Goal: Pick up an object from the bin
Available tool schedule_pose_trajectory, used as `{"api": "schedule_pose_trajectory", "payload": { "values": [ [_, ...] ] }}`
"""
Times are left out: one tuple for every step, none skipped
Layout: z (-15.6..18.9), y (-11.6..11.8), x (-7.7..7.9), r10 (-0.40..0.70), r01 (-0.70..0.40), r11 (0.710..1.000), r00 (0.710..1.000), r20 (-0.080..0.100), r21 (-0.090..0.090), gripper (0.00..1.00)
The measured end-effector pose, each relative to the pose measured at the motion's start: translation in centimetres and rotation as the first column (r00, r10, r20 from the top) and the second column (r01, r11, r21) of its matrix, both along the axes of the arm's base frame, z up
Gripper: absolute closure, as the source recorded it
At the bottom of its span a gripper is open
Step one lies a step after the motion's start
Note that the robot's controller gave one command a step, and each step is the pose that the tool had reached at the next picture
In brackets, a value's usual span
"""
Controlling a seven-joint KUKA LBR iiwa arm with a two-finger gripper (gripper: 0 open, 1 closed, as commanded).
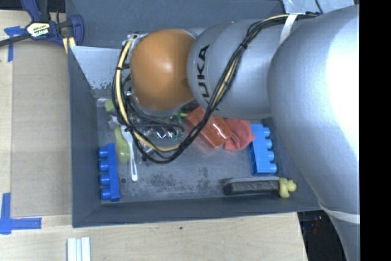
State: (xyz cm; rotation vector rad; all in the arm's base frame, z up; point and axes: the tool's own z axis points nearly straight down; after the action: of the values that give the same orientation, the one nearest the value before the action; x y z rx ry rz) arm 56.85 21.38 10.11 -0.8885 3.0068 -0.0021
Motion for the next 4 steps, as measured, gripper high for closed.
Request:
{"api": "schedule_pose_trajectory", "payload": {
  "values": [
    [-2.5, 2.1, -3.4, 0.025, -0.025, 1.0, 1.0, -0.001, 0.003, 0.0],
    [-2.9, 2.9, 0.3, 0.413, -0.413, 0.911, 0.911, 0.01, -0.004, 1.0],
    [-2.9, 2.9, 0.2, 0.412, -0.412, 0.911, 0.911, 0.01, -0.003, 1.0],
    [-1.7, 2.8, 0.1, 0.411, -0.411, 0.912, 0.911, 0.006, -0.003, 1.0]
  ]
}}
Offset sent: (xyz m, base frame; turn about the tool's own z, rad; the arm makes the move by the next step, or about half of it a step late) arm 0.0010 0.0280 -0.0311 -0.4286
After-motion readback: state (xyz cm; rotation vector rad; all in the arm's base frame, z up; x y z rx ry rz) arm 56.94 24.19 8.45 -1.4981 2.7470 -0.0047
